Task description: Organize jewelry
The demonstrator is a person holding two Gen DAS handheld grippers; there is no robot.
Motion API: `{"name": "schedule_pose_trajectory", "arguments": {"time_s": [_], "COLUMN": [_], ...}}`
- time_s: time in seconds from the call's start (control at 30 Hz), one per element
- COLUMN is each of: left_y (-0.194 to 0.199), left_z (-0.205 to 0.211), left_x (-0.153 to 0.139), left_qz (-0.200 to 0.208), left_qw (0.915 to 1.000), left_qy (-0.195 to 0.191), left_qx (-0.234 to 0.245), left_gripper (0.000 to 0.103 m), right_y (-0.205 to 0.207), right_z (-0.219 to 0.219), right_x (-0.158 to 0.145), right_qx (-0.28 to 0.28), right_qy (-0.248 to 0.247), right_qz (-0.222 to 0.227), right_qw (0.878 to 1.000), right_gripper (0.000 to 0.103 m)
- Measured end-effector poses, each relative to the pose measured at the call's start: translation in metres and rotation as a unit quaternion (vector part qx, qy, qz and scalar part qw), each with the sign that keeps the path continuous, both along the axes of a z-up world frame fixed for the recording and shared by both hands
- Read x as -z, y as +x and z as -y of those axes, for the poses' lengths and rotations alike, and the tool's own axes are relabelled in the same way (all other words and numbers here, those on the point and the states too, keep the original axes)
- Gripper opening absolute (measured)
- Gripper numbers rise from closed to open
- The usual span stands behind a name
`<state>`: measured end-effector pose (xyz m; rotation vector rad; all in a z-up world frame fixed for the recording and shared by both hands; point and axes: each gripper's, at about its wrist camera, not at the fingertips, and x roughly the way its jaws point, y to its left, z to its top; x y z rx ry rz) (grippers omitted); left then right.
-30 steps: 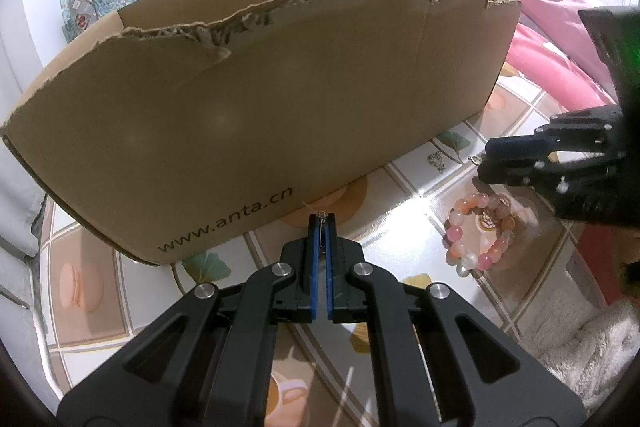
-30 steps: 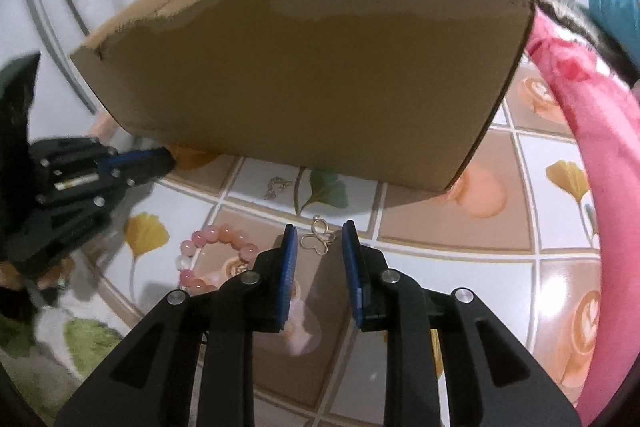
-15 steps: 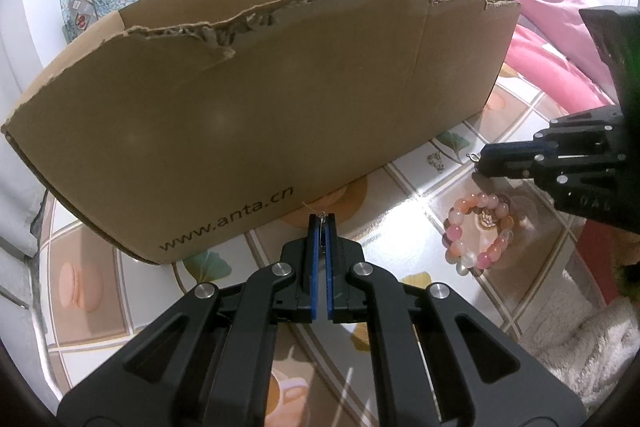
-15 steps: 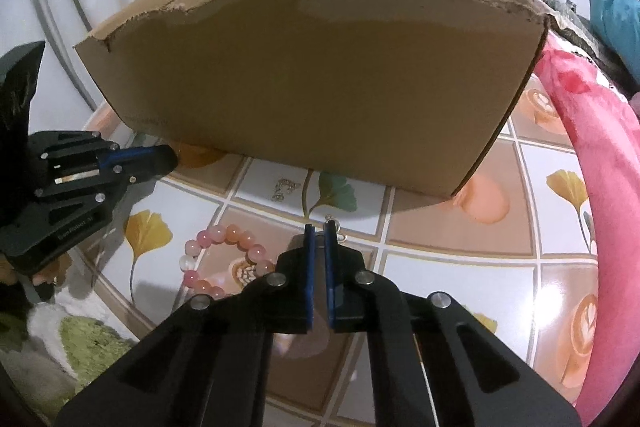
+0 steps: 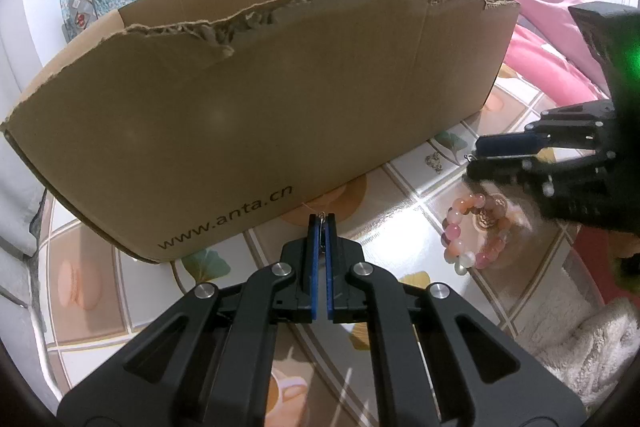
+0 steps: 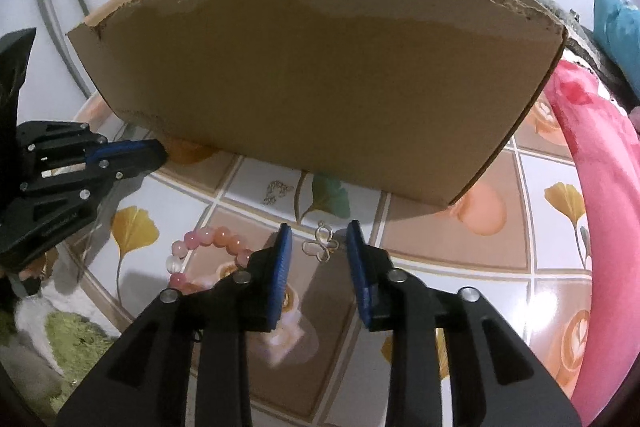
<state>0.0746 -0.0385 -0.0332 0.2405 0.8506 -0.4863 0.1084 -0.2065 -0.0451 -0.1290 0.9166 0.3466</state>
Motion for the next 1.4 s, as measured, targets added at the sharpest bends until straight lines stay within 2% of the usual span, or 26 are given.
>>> {"name": "schedule_pose_trajectory", "arguments": {"time_s": [0.43, 0.8, 0.93, 1.0, 1.1, 1.17, 1.23, 1.4], "left_y": [0.0, -0.022, -0.036, -0.042, -0.046, -0.039, -0.025, 0.026], "left_z": [0.001, -0.001, -0.007, -0.012, -0.02, -0.021, -0.017, -0.002], "left_x": [-0.001, -0.027, -0.054, -0.074, -0.102, -0.118, -0.126, -0.124], "left_qz": [0.003, 0.033, 0.05, 0.063, 0.079, 0.089, 0.095, 0.089], "left_qw": [1.0, 0.9993, 0.9976, 0.9945, 0.9854, 0.9796, 0.978, 0.9868], "left_qy": [-0.003, -0.011, -0.045, -0.08, -0.142, -0.17, -0.177, -0.131], "left_qx": [0.003, 0.013, 0.015, 0.025, 0.05, 0.058, 0.057, 0.034], "left_gripper": [0.002, 0.002, 0.002, 0.002, 0.002, 0.002, 0.002, 0.002], "right_y": [-0.003, -0.03, -0.044, -0.05, -0.054, -0.05, -0.04, 0.003], "right_z": [0.015, 0.022, 0.023, 0.02, 0.015, 0.013, 0.012, 0.01], "right_x": [-0.015, -0.044, -0.068, -0.082, -0.103, -0.118, -0.128, -0.131], "right_qx": [0.007, 0.015, 0.008, 0.0, -0.011, -0.017, -0.018, -0.003], "right_qy": [0.022, 0.043, 0.06, 0.07, 0.078, 0.084, 0.087, 0.09], "right_qz": [-0.001, 0.045, 0.078, 0.1, 0.135, 0.16, 0.178, 0.174], "right_qw": [1.0, 0.998, 0.995, 0.993, 0.988, 0.983, 0.98, 0.981], "right_gripper": [0.016, 0.016, 0.016, 0.016, 0.016, 0.016, 0.016, 0.016]}}
